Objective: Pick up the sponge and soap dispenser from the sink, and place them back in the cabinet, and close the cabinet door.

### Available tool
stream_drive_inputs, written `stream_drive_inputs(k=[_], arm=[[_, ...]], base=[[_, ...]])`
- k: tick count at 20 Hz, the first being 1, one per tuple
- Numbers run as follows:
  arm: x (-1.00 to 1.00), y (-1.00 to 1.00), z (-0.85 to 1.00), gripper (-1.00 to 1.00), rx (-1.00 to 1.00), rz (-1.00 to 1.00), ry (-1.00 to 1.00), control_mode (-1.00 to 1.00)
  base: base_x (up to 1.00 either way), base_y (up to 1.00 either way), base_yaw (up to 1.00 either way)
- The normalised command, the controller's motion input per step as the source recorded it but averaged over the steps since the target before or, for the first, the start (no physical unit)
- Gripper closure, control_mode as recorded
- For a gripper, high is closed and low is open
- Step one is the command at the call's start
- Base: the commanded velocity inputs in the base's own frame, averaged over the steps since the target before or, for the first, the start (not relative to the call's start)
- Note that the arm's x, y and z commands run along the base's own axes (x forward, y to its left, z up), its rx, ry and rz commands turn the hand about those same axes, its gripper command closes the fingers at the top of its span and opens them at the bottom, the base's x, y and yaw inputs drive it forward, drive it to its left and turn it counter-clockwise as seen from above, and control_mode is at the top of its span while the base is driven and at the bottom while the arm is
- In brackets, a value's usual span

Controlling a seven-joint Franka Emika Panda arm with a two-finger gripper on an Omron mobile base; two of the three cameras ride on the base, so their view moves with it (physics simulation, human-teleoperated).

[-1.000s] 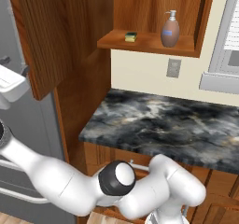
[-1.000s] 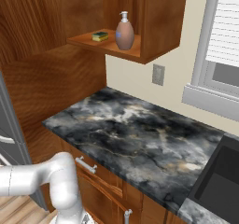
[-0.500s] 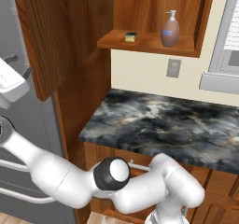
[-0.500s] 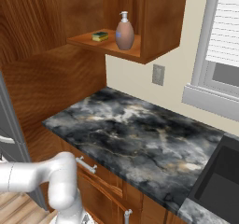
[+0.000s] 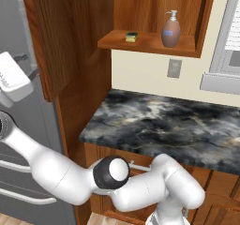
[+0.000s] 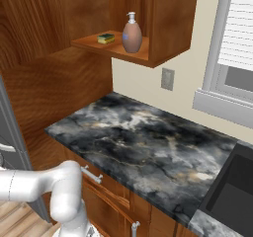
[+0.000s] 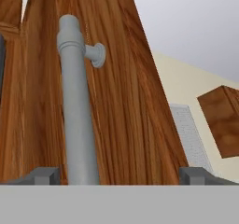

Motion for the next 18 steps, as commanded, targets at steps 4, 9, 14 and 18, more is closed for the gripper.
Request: stream_drive_inputs(k=[4, 9, 14, 18], arm=[[0.02, -0.51, 0.0, -1.0, 0.01, 0.0, 0.0, -1.0], [0.01, -0.55, 0.0, -1.0, 0.0, 0.0, 0.0, -1.0], [0.02, -0.58, 0.0, -1.0, 0.0, 0.03, 0.0, -1.0], [0.0, -0.62, 0.0, -1.0, 0.0, 0.07, 0.0, -1.0]], base=[[0.0, 0.0, 0.0], [0.0, 0.0, 0.0], [0.0, 0.0, 0.0], [0.0, 0.0, 0.0]])
